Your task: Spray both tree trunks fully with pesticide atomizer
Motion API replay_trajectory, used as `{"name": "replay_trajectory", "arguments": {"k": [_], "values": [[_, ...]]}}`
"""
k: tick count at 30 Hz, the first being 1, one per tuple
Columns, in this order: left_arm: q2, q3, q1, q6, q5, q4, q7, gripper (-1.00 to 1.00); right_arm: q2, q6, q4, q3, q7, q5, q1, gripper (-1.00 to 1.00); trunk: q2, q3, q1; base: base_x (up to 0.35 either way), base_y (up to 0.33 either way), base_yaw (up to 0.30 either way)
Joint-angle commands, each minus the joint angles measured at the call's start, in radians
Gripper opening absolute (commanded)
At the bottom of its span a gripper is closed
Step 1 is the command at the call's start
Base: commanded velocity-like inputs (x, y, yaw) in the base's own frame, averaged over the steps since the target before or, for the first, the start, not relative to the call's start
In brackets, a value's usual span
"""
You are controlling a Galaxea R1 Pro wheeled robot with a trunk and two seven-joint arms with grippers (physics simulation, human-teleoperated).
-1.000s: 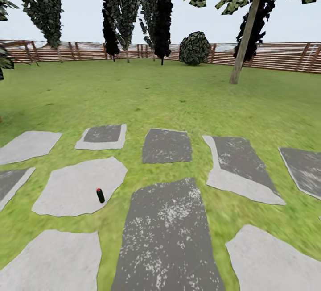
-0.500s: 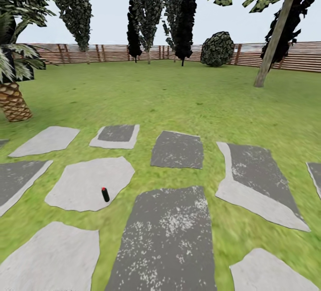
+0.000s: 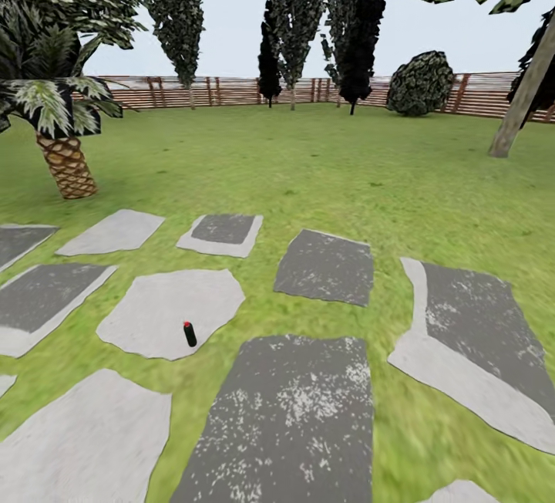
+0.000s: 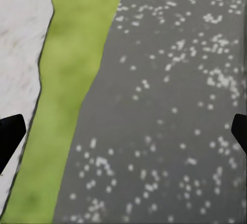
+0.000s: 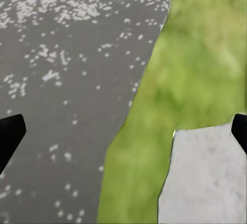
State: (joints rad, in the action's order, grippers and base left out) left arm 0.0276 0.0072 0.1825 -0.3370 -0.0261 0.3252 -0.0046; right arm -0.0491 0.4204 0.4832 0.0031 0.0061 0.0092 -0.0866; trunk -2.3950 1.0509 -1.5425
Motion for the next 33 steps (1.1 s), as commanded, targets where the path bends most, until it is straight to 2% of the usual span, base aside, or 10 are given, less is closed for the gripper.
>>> {"name": "replay_trajectory", "arguments": {"k": [1, 33], "values": [[0.000, 0.000, 0.000, 0.000, 0.000, 0.000, 0.000, 1.00, 0.000, 0.000, 0.000, 0.000, 0.000, 0.000, 0.000, 1.00, 0.000, 0.000, 0.000, 0.136, -0.273, 0.278], [0.000, 0.000, 0.000, -0.001, 0.000, 0.000, 0.000, 1.00, 0.000, 0.000, 0.001, 0.000, 0.000, 0.000, 0.000, 1.00, 0.000, 0.000, 0.000, 0.136, -0.268, 0.276]]}}
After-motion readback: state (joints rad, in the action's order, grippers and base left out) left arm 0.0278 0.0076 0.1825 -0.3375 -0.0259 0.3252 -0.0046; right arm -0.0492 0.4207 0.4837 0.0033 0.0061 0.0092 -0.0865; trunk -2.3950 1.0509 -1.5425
